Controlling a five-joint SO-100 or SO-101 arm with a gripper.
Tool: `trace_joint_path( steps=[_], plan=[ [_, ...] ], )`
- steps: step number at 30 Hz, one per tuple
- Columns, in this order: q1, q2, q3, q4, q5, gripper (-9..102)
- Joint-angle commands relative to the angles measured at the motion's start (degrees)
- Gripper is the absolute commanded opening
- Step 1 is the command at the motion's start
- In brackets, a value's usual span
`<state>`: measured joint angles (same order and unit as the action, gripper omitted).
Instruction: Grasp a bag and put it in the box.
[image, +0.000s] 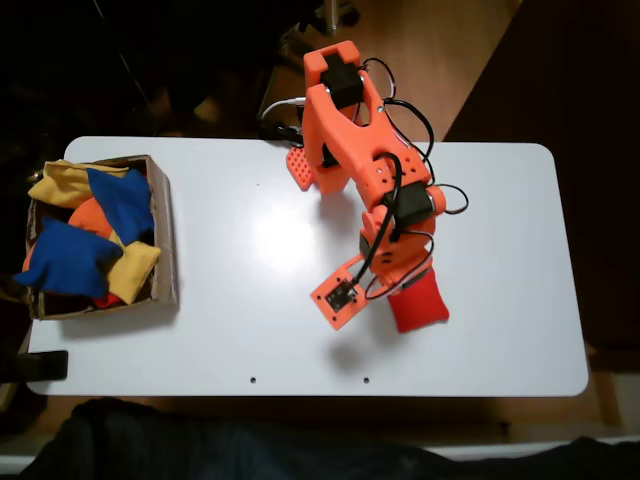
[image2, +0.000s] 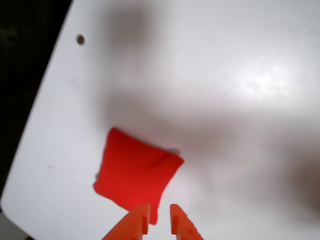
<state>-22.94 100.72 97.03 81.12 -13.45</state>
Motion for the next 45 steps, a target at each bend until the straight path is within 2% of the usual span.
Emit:
trace_joint_path(
  steps=[1,10,17,29,36,45],
  plan=[
    [-1.14,-1.93,-4.04,0.35,-0.88,7],
    [-5.36,-9.23,-4.75,0.62,-6.33,8],
    [-6.24,-14.33,-8.00,1.41,-6.50,27],
    [-8.61,-16.96,-9.23,1.58,-7.12,53],
    [-11.07,-18.81,-9.23,2.20,-8.09,60],
    [-12.57,-23.64,-11.43,2.55,-5.98,63]
  ],
)
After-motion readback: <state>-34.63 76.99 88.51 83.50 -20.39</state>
